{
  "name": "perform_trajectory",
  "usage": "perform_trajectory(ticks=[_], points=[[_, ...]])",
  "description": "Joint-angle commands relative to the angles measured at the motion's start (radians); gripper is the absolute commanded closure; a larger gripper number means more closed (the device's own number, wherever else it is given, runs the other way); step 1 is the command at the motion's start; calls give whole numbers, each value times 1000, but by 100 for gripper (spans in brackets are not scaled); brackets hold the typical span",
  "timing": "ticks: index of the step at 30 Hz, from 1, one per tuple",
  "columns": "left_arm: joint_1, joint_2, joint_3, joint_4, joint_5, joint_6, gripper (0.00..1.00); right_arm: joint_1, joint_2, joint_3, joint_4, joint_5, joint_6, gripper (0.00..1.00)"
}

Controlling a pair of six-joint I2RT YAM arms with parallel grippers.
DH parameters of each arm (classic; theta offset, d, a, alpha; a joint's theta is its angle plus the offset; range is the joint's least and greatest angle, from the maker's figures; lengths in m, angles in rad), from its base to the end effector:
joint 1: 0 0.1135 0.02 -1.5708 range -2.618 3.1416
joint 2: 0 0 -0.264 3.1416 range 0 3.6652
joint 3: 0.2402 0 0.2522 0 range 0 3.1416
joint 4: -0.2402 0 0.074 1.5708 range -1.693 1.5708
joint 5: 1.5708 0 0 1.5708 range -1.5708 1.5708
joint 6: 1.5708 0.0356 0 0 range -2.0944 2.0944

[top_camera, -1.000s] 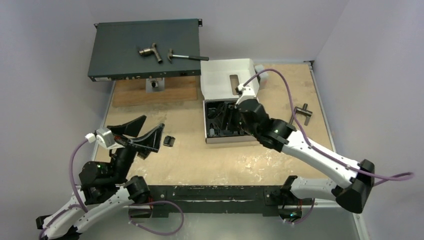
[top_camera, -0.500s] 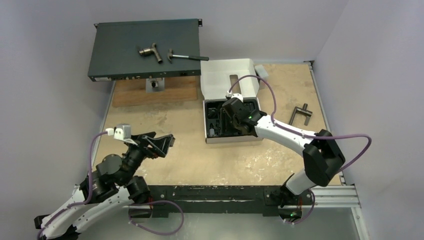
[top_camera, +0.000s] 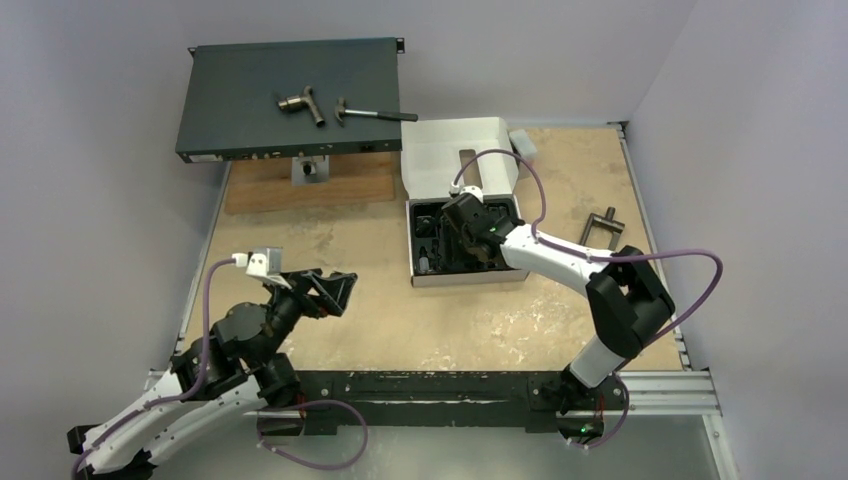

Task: Sort the hair-cutting tools
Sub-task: Place the haircut tool in the storage box.

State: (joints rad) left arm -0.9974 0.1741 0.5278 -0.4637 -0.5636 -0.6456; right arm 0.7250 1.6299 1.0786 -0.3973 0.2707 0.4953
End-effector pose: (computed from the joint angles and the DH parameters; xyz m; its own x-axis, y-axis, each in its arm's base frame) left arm 0.0553 -0.0506 0.2889 -0.3015 -0.4706 -0.8292 0.3013 0.7781 -0.5512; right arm 0.2599 0.2175 0.2118 -0.7834 -0.0822 -0.6161 -0.1705 0.9816 0.0858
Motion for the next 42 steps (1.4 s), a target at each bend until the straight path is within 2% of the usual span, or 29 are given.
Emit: perform_trajectory(ticks=[1,24,31,42], points=[[-4,22,-6,47,14,-19,0,-15,1,40,46,21,-30,100],[-4,58,-24,71,18,-38,0,-27,56,36,87,-34,-39,100],[-5,56,-28,67,20,-45,0,-27,58,21,89,-24,-35,92],[-4,64,-31,66,24,-54,0,-28,53,13,65,18,-44,90]])
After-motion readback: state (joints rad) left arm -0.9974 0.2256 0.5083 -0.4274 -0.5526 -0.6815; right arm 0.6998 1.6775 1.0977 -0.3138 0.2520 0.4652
